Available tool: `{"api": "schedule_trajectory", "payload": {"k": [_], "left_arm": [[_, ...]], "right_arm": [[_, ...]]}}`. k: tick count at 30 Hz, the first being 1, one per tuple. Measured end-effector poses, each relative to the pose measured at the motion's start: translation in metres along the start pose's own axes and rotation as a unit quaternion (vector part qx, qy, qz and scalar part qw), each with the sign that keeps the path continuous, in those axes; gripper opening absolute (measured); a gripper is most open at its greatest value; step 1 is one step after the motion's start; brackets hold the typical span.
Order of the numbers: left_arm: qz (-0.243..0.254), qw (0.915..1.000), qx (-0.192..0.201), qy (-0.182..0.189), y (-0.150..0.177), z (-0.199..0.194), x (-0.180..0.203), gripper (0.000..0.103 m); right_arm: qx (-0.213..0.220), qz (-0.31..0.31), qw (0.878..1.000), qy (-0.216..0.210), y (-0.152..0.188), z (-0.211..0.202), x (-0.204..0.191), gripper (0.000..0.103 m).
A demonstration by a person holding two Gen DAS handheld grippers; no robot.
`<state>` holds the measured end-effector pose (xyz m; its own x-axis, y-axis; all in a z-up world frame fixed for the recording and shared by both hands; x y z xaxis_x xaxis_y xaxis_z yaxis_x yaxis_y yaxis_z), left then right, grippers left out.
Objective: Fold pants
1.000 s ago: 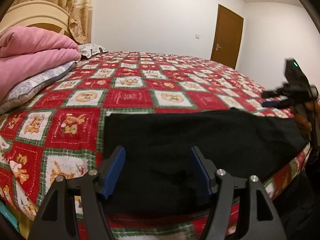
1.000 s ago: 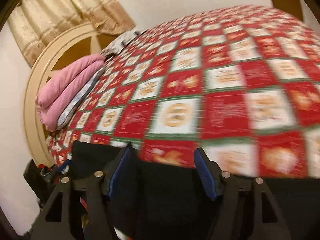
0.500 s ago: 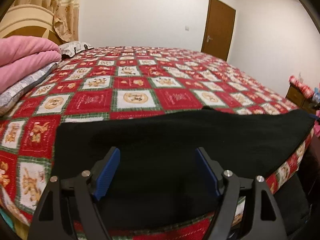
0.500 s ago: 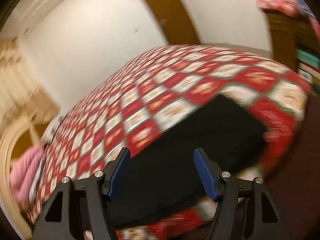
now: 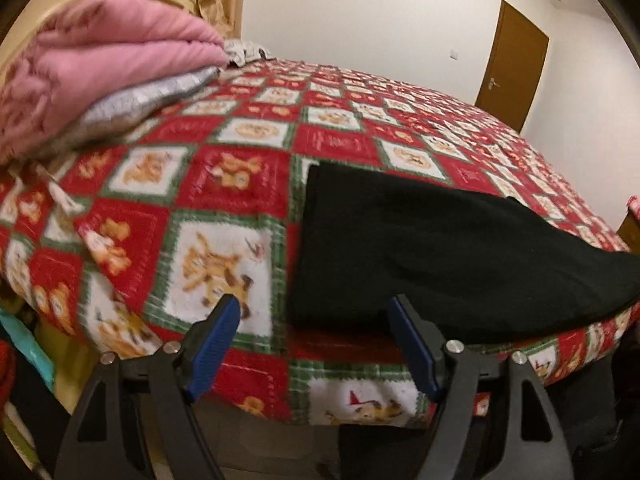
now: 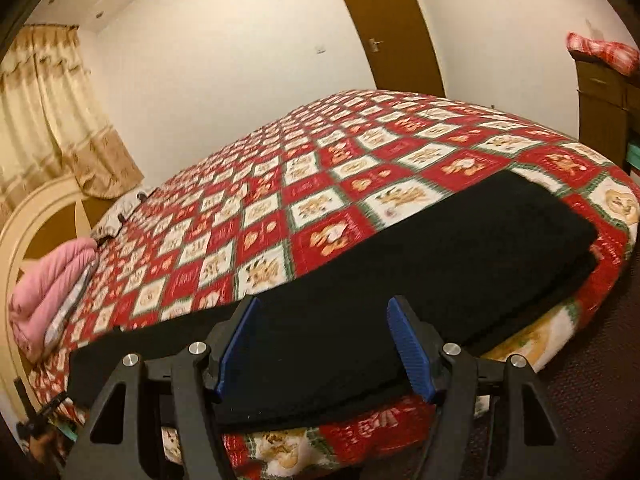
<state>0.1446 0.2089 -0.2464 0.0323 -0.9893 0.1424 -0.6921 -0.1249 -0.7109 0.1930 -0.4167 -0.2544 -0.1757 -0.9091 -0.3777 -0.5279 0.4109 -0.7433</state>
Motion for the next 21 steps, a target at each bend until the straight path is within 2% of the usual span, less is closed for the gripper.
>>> {"api": "schedule_trajectory", "payload": {"k": [4, 6, 8, 10, 12, 14, 21], "left_arm": [[0.005, 0.9999, -0.010, 0.009, 0.000, 0.010, 0.012, 0.074], [-0.003, 0.9999, -0.011, 0.012, -0.001, 0.013, 0.012, 0.061], [-0.020, 0.9996, -0.014, 0.017, -0.003, 0.016, 0.009, 0.056], [-0.024, 0.9995, -0.011, 0.018, -0.005, 0.016, 0.008, 0.043], [-0.023, 0.9997, 0.001, 0.004, -0.009, 0.012, 0.004, 0.025], [-0.026, 0.9996, 0.005, 0.010, -0.011, 0.010, 0.003, 0.017], [-0.025, 0.9996, 0.007, 0.005, -0.012, 0.005, -0.003, 0.014]], "right_arm": [[-0.003, 0.007, 1.000, 0.004, 0.005, 0.001, 0.005, 0.067], [-0.001, 0.012, 1.000, 0.006, 0.004, 0.002, 0.008, 0.067], [0.002, 0.016, 1.000, 0.007, 0.003, 0.002, 0.010, 0.067], [0.004, 0.018, 1.000, 0.008, 0.003, 0.003, 0.010, 0.067], [0.001, 0.017, 1.000, 0.008, 0.004, 0.004, 0.010, 0.067], [-0.004, 0.016, 1.000, 0.009, 0.008, 0.008, 0.009, 0.067], [-0.013, 0.011, 1.000, 0.017, 0.016, 0.016, 0.008, 0.067]]}}
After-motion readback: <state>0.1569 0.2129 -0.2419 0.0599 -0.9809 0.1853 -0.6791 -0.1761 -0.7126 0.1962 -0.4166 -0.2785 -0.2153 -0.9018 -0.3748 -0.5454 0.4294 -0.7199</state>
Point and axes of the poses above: each gripper's, at about its wrist camera, not at the fingertips, and z roughly the way its jaws point, x to its right, y to its underside, the point moved 7 cm from there along z, roughly the way its jaws point, and after that the axes turned 3 degrees about z, right-handed, at the moved point
